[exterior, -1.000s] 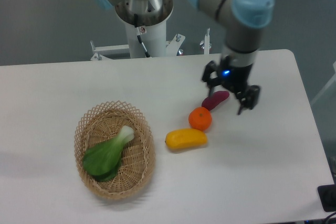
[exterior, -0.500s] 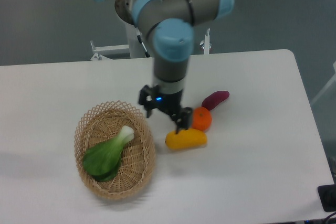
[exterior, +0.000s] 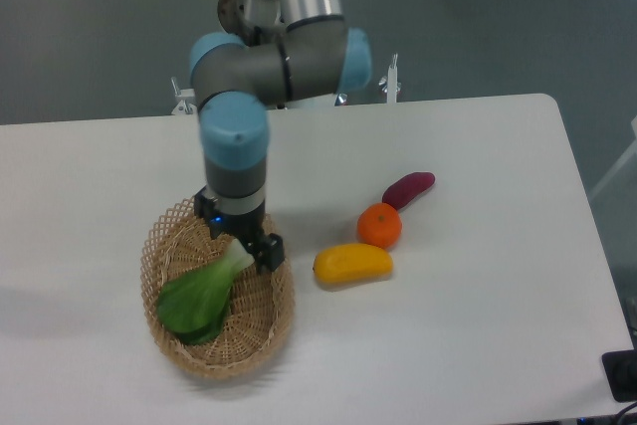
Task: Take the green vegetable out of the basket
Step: 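Lower the gripper onto the bok choy leaves and close it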
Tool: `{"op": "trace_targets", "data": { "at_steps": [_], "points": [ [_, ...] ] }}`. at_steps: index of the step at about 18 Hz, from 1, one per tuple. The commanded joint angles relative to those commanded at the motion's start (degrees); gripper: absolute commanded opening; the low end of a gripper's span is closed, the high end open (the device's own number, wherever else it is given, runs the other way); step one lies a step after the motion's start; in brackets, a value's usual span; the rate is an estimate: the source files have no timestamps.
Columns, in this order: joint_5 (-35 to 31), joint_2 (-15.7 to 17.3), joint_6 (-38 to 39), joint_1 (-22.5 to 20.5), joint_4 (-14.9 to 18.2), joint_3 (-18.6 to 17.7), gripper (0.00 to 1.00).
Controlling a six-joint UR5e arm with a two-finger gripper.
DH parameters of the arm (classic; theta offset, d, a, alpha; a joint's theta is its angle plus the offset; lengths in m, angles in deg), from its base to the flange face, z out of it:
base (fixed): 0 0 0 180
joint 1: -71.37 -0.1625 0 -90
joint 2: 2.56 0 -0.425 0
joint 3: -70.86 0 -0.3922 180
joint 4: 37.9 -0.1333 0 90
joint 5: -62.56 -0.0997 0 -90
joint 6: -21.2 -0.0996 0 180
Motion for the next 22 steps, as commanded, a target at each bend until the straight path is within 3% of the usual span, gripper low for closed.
{"op": "trace_targets", "data": {
  "at_steps": [3, 13, 22],
  "points": [
    [0.26, -0.35, 2.72, 0.18, -3.08, -0.62, 1.0],
    [-0.09, -1.32, 5.1, 0.27, -3.44, -2.99, 1.0],
    [-0.09, -2.55, 6.16, 0.27, -4.67, -2.03, 1.0]
  ]
}}
